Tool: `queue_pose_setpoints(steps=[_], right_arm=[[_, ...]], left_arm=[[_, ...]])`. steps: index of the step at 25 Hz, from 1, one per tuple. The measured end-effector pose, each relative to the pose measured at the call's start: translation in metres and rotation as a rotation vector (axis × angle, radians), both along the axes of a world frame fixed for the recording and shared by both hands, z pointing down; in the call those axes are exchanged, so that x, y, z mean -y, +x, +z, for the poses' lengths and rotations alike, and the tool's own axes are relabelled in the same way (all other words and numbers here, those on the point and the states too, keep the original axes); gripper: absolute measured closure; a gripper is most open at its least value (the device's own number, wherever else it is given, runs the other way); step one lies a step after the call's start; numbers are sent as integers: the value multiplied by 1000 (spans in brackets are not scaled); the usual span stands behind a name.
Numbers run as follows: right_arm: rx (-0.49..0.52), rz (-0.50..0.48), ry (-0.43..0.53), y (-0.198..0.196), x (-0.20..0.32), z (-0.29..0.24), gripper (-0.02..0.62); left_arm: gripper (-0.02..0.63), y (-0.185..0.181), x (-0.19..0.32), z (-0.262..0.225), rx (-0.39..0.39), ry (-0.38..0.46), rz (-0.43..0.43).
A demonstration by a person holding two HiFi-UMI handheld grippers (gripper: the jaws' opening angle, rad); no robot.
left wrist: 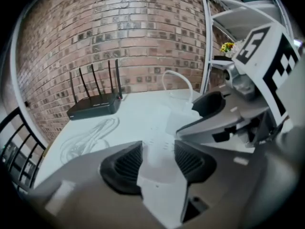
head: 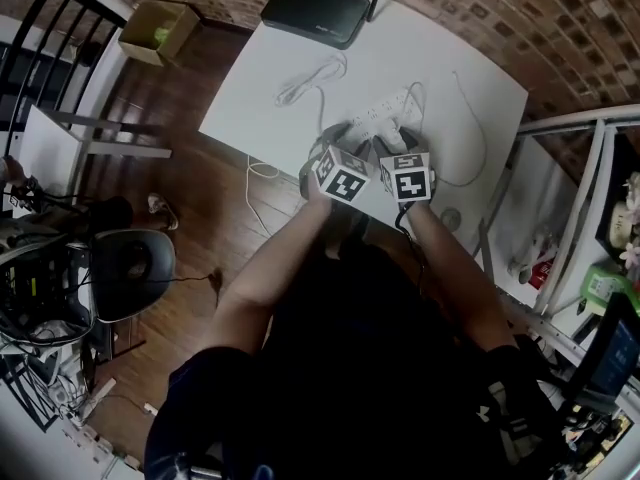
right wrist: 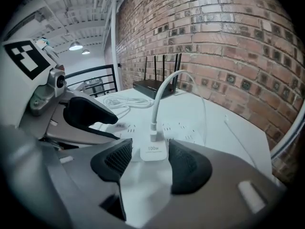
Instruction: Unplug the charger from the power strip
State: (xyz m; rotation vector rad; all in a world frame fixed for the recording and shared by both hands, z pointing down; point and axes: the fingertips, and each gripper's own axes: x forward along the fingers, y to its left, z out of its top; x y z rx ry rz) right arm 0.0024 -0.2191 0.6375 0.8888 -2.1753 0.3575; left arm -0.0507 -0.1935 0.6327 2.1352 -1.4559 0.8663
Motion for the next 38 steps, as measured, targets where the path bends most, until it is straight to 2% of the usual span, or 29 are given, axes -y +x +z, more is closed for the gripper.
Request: queue_pose_setpoints(steps=[3, 4, 6, 7, 17, 22, 28, 38], right_arm=[[-11, 6, 8, -5, 5, -1, 351], [-17, 6, 17, -6, 5, -2, 367], [-31, 7, 33, -9, 6, -8, 446], [-36, 7, 31, -9, 5, -7, 451], [-29, 65, 10, -15, -11, -13, 454], [-13, 74, 13, -14, -13, -14, 454], [-10, 78, 10, -15, -12, -14, 455], [-16, 95, 29, -13, -15, -16, 456]], left_arm=[[393, 3, 6, 5, 31, -2, 44], [393, 3, 7, 6, 37, -2, 55], [393, 4, 8, 8, 38, -5, 71], [393, 4, 8, 9, 36, -7, 77], [405, 0, 6, 18, 3, -46, 114], [454, 6, 1, 18, 0, -43, 169], [451, 5, 2, 20, -35, -49, 162], [451, 6, 0, 19, -43, -50, 165]])
